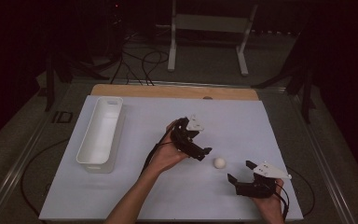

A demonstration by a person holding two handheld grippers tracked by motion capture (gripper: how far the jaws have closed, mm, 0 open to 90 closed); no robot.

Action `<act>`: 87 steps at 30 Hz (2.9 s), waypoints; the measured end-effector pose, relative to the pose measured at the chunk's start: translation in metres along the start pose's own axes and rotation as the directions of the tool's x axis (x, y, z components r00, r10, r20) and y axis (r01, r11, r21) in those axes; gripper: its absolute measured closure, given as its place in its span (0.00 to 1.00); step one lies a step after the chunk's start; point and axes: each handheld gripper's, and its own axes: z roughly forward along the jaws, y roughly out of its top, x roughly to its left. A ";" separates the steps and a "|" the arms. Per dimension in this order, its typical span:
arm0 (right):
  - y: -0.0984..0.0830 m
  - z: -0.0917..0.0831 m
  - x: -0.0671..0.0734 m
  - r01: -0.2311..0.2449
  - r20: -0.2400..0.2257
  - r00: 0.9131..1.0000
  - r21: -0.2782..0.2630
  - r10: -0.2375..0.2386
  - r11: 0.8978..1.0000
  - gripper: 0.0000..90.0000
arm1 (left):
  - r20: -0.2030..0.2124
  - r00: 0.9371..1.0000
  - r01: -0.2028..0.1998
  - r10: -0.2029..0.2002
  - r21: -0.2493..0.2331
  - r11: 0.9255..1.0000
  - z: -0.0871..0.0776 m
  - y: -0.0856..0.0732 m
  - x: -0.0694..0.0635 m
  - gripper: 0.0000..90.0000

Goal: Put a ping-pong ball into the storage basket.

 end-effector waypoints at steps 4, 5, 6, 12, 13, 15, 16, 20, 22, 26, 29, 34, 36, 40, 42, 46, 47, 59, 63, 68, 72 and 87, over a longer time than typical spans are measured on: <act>0.000 0.000 0.000 0.000 0.000 1.000 0.002 0.000 1.000 0.09 | 0.012 1.000 -0.019 0.019 0.044 0.999 0.013 0.006 -0.004 0.02; 0.000 0.000 0.000 0.000 0.000 1.000 0.002 0.000 1.000 0.09 | 0.015 1.000 -0.023 0.022 0.052 0.998 0.015 0.006 -0.005 0.02; 0.000 0.000 -0.001 -0.001 -0.001 1.000 0.002 0.001 1.000 0.09 | 0.015 0.999 -0.031 0.030 0.068 0.997 0.019 0.008 -0.005 0.02; 0.000 0.000 -0.001 0.000 -0.002 1.000 0.004 0.000 1.000 0.09 | 0.035 0.999 -0.040 0.037 0.114 0.993 0.035 0.013 -0.008 0.02; 0.000 0.000 -0.001 -0.001 -0.001 1.000 0.006 0.001 1.000 0.09 | 0.038 0.999 -0.043 0.039 0.123 0.991 0.038 0.014 -0.008 0.02; 0.000 0.000 -0.001 -0.001 -0.001 1.000 0.007 0.001 1.000 0.09 | 0.046 0.998 -0.040 0.034 0.135 0.990 0.044 0.014 -0.009 0.02; 0.000 0.000 -0.001 -0.001 0.000 1.000 0.007 0.001 1.000 0.09 | 0.049 0.998 -0.043 0.037 0.141 0.989 0.046 0.014 -0.010 0.02; -0.001 0.000 -0.002 -0.002 0.002 1.000 0.008 0.002 1.000 0.09 | 0.063 0.997 -0.049 0.039 0.162 0.986 0.055 0.013 -0.012 0.02; -0.001 0.000 -0.002 -0.001 0.004 1.000 0.010 0.001 1.000 0.09 | 0.071 0.997 -0.054 0.042 0.168 0.984 0.058 0.013 -0.013 0.02; -0.001 0.000 -0.003 -0.002 0.009 1.000 0.017 0.002 1.000 0.09 | 0.081 0.995 -0.071 0.056 0.183 0.980 0.063 0.014 -0.017 0.02; -0.001 0.000 -0.004 -0.005 0.016 1.000 0.019 0.005 1.000 0.09 | 0.090 0.994 -0.077 0.061 0.192 0.978 0.067 0.015 -0.019 0.02; -0.001 -0.003 -0.005 -0.017 0.041 0.999 0.000 0.017 1.000 0.09 | 0.106 0.992 -0.089 0.068 0.203 0.975 0.073 0.014 -0.021 0.03; -0.001 -0.003 -0.006 -0.021 0.045 0.999 -0.002 0.021 1.000 0.09 | 0.110 0.992 -0.090 0.067 0.210 0.974 0.076 0.013 -0.021 0.03; -0.001 -0.003 -0.006 -0.023 0.055 0.998 0.003 0.023 1.000 0.09 | 0.120 0.991 -0.091 0.065 0.218 0.972 0.081 0.012 -0.021 0.03; -0.001 -0.003 -0.006 -0.027 0.059 0.998 0.006 0.026 1.000 0.09 | 0.125 0.990 -0.094 0.067 0.226 0.970 0.082 0.011 -0.022 0.03; -0.001 -0.004 -0.007 -0.030 0.068 0.997 0.005 0.030 1.000 0.09 | 0.123 0.990 -0.091 0.063 0.239 0.967 0.087 0.009 -0.023 0.04; -0.001 -0.004 -0.007 -0.033 0.074 0.997 0.007 0.033 0.999 0.09 | 0.127 0.990 -0.086 0.057 0.240 0.967 0.088 0.009 -0.023 0.04; -0.001 -0.004 -0.009 -0.042 0.084 0.996 0.008 0.041 0.999 0.09 | 0.148 0.987 -0.098 0.060 0.266 0.959 0.096 0.007 -0.027 0.05; -0.001 -0.005 -0.009 -0.044 0.088 0.995 0.004 0.043 0.999 0.09 | 0.157 0.986 -0.105 0.063 0.275 0.956 0.097 0.006 -0.028 0.05; -0.001 -0.005 -0.010 -0.045 0.088 0.995 0.002 0.045 0.999 0.09 | 0.175 0.983 -0.112 0.062 0.293 0.950 0.099 0.005 -0.030 0.06; -0.001 -0.005 -0.010 -0.044 0.088 0.995 0.002 0.044 0.999 0.09 | 0.184 0.981 -0.115 0.060 0.309 0.944 0.099 0.004 -0.031 0.08; -0.001 -0.005 -0.010 -0.043 0.089 0.995 0.003 0.043 0.999 0.09 | 0.184 0.979 -0.147 0.090 0.329 0.933 0.102 0.003 -0.037 0.32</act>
